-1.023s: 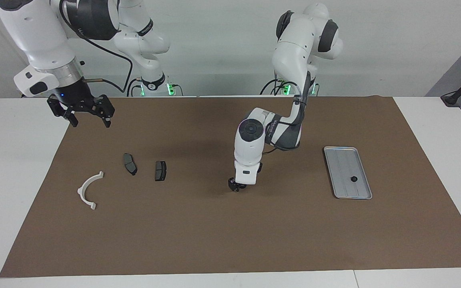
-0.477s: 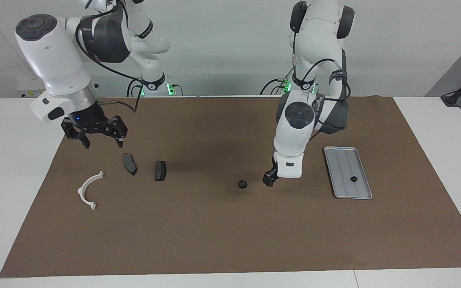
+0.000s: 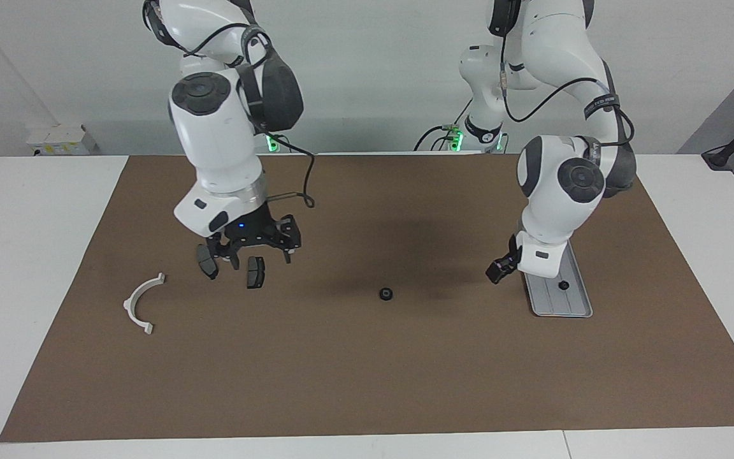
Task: Place bearing gear from tray to pile
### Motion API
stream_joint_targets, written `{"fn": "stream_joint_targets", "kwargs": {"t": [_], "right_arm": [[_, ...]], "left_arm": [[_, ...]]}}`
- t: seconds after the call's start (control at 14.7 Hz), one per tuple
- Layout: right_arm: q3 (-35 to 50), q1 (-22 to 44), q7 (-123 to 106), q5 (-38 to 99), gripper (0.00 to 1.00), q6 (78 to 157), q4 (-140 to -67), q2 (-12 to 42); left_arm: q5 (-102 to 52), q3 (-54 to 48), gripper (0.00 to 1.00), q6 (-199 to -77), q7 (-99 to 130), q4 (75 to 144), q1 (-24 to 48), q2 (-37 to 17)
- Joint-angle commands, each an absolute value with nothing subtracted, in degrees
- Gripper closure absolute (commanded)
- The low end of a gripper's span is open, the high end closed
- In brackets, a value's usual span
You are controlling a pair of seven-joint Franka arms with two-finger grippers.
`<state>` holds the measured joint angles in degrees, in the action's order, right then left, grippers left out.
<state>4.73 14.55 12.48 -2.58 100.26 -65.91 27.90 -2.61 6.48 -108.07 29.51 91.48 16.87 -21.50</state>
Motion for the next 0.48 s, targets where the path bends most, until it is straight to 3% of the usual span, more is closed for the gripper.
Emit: {"fn": "stream_joint_targets", "kwargs": {"t": [0.0,0.41], "right_arm": [[4.92,19.4,17.98,-3.25,0.0,95.19,-52.05,37.95],[4.14,28.46,24.6,-3.43,0.0,96.24,-52.12,41.22]], "left_arm": [[-3.16,5.98,0.1,-109.42,18.77,95.35,13.02,-18.99],[-3.08,6.06,0.15,-121.99,4.94,104.94,7.56,-16.61]]}}
